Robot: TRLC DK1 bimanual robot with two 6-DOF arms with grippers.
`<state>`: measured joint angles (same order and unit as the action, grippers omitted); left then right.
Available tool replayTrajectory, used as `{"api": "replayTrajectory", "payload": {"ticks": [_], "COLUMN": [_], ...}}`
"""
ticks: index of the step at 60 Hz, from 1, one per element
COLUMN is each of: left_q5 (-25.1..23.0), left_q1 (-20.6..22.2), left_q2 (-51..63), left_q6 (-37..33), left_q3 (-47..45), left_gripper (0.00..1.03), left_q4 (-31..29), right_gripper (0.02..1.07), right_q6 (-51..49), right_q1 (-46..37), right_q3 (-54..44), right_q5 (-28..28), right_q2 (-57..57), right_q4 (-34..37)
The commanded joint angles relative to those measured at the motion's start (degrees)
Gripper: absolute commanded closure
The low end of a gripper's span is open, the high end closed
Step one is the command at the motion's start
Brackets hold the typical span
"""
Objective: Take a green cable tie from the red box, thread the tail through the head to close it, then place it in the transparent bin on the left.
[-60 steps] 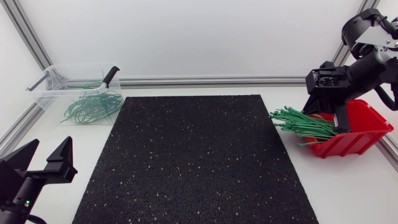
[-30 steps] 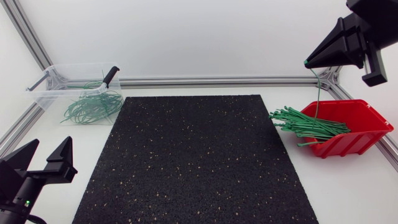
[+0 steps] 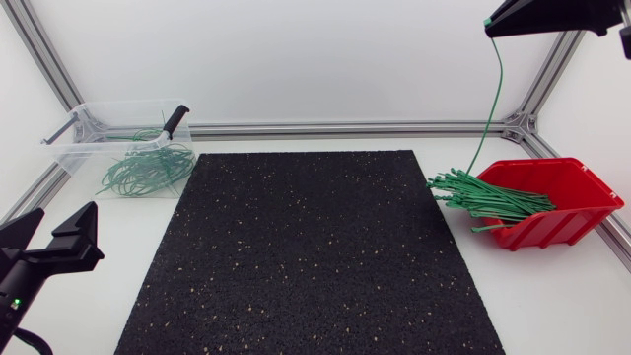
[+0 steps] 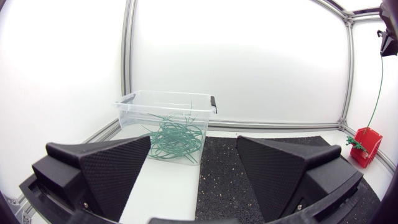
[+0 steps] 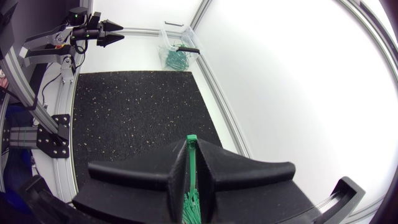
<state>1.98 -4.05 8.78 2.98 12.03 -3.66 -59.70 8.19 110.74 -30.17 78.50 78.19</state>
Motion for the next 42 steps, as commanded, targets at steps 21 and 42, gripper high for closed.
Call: {"api": "replayTrajectory", "payload": {"ticks": [21,42], "left_q5": [-12.3,-20.8], "left_q1": [0.2,3.5], "left_q2": [15.7,28.3], "left_q6": [2.2,3.2], "left_q3": [14.3,22.2], "left_gripper": [0.12,0.12], "left_q4": [-9.0,-10.6], "right_gripper": [1.01,1.01], "right_q6": [5.3,5.1], "right_q1": [8.9,11.9], "right_q3": [-2.4,-6.1], "right_q5": [-0.9,-7.4], "right_q2": [1.3,4.6], "right_q4": [1.9,1.8]}}
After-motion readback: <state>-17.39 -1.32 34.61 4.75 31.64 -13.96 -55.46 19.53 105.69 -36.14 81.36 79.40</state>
